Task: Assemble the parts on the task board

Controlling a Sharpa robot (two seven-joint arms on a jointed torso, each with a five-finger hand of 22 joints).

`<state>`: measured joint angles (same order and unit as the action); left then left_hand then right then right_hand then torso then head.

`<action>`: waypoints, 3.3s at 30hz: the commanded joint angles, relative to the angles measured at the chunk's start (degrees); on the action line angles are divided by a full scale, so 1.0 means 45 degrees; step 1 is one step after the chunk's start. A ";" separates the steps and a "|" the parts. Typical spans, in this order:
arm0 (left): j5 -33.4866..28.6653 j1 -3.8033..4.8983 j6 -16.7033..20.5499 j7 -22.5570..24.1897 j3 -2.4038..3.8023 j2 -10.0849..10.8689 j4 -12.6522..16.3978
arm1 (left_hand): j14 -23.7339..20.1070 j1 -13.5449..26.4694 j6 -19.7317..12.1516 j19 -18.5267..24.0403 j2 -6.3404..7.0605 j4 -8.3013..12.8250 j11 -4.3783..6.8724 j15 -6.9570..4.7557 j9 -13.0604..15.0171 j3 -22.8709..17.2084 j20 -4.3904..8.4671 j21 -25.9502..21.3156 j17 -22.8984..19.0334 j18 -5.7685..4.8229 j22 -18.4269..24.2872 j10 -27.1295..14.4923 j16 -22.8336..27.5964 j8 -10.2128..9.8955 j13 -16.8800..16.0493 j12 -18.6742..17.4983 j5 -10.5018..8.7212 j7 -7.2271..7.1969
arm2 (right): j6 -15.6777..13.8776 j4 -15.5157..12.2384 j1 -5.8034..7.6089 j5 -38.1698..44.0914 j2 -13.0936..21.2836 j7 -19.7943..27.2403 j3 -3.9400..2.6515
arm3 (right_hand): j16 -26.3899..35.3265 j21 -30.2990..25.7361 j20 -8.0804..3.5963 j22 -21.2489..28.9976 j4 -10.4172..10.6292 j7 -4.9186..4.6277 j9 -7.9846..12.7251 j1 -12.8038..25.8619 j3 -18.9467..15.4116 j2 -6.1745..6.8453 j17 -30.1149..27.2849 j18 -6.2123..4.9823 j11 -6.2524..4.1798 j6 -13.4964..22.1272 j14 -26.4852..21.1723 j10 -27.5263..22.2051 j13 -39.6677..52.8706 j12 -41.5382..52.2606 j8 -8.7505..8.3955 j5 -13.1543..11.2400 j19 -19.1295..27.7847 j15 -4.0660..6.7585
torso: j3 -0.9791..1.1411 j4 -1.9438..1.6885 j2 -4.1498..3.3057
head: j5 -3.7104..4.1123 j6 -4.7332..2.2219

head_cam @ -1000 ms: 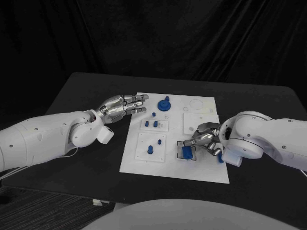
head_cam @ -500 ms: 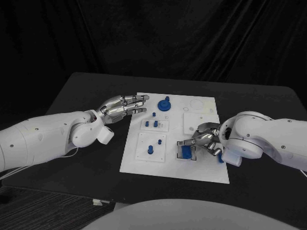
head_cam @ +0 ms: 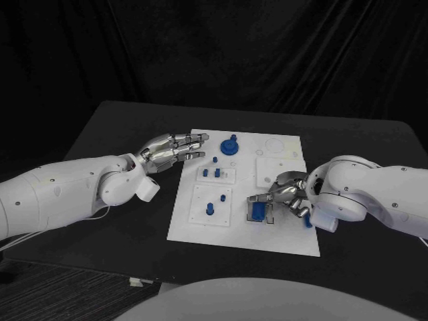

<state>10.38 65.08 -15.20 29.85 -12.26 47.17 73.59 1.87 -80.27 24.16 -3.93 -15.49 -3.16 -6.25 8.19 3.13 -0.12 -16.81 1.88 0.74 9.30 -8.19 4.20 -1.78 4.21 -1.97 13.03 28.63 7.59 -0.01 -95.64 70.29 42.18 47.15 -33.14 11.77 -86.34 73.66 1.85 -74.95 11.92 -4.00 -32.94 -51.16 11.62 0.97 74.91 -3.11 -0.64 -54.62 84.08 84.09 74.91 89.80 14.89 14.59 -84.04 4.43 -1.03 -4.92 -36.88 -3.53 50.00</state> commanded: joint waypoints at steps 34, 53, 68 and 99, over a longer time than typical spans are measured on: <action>-0.0076 -0.0199 -0.0345 -0.0024 0.0010 -0.0061 -0.0038 | 0.0103 0.0173 -0.0017 -0.0101 -0.0017 -0.0001 -0.0088 0.0155 0.0003 -0.0155 0.0029 0.0054 0.0041 0.0193 0.0005 0.0015 -0.0102 0.0050 -0.0021 0.0080 0.0065 0.0015 | 0.0533 0.0019 -0.0093 0.0764 -0.0106 -0.0323 0.0028 | 0.0087 -0.0105 0.0069 -0.2211 -0.0104 -0.0007 0.0082 0.0235 -0.1561 0.0614 0.1670 -0.0151 0.0079 0.0132 0.0981 0.1313 0.3353 0.0045 0.0409 -0.2482 -0.0035 -0.0083 | -0.0001 -0.0004 0.0000 | -0.0060 0.0000; -0.0077 -0.0231 -0.0320 -0.0023 0.0011 -0.0001 -0.0019 | 0.0127 0.0180 0.0014 -0.0105 -0.0008 0.0014 -0.0094 0.0161 0.0008 -0.0206 0.0030 0.0055 0.0048 0.0192 0.0009 0.0030 -0.0123 0.0063 -0.0026 0.0109 0.0080 0.0016 | -0.0345 -0.0592 0.0227 0.0788 0.0683 0.0453 0.0025 | -0.0016 -0.0012 0.0034 -0.2253 0.1081 0.0046 -0.0523 0.1268 -0.4363 0.0488 0.1842 -0.0129 0.0035 0.0620 0.1016 0.1313 0.3353 0.0045 0.1419 -0.2607 -0.0085 -0.0048 | 0.0001 0.0000 0.0004 | -0.0128 0.0000; -0.0078 -0.0234 -0.0214 -0.0029 0.0011 0.0004 -0.0061 | 0.0150 0.0186 0.0060 -0.0121 0.0014 0.0030 -0.0105 0.0156 0.0015 -0.0240 0.0029 0.0063 0.0054 0.0192 -0.0008 0.0049 -0.0143 0.0081 -0.0031 0.0137 0.0083 0.0024 | 0.1144 -0.0888 0.2151 0.0971 0.2010 -0.0080 0.0027 | -0.0040 0.0954 -0.0117 -0.2509 -0.0135 0.0254 -0.0974 -0.1337 -0.4591 -0.0570 0.1751 0.0056 -0.0148 0.0533 0.1022 0.1313 0.3353 0.0045 0.2351 0.0408 -0.0401 0.0110 | 0.0006 0.0005 0.0014 | 0.0005 0.0000; -0.0078 -0.0236 -0.0257 -0.0005 0.0011 0.0088 -0.0021 | 0.0189 0.0218 0.0173 -0.0152 0.0059 0.0057 -0.0160 0.0126 0.0032 -0.0348 0.0031 0.0078 0.0063 0.0195 -0.0022 0.0135 -0.0179 0.0132 -0.0049 0.0247 0.0097 0.0067 | 0.2038 -0.0949 0.0629 0.5891 0.2733 -0.0477 0.0033 | 0.0387 0.1036 -0.0494 -0.2516 -0.0406 0.0788 -0.1436 -0.1838 -0.4157 -0.1014 0.0838 0.0067 -0.0632 -0.0945 0.0888 0.1313 0.3353 0.0045 0.2686 0.0418 -0.0403 0.0525 | -0.0033 -0.0010 0.0030 | 0.0763 0.0000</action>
<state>10.38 64.08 -16.00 29.04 -12.27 47.62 73.36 2.49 -79.82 24.57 -4.13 -15.49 -2.92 -6.66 8.81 3.19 -1.30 -16.60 1.88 0.94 9.30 -8.28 4.61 -2.20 4.44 -2.11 13.81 28.85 8.00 10.38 -99.72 73.26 66.80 59.37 -34.27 11.94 -84.72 78.48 0.00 -74.90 9.74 -0.50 -39.45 -60.01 -7.18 -3.50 74.91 -3.11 -3.22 -58.46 84.03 84.01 74.91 89.80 27.16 16.57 -83.84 6.36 -1.18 -4.94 -36.77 -0.20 50.00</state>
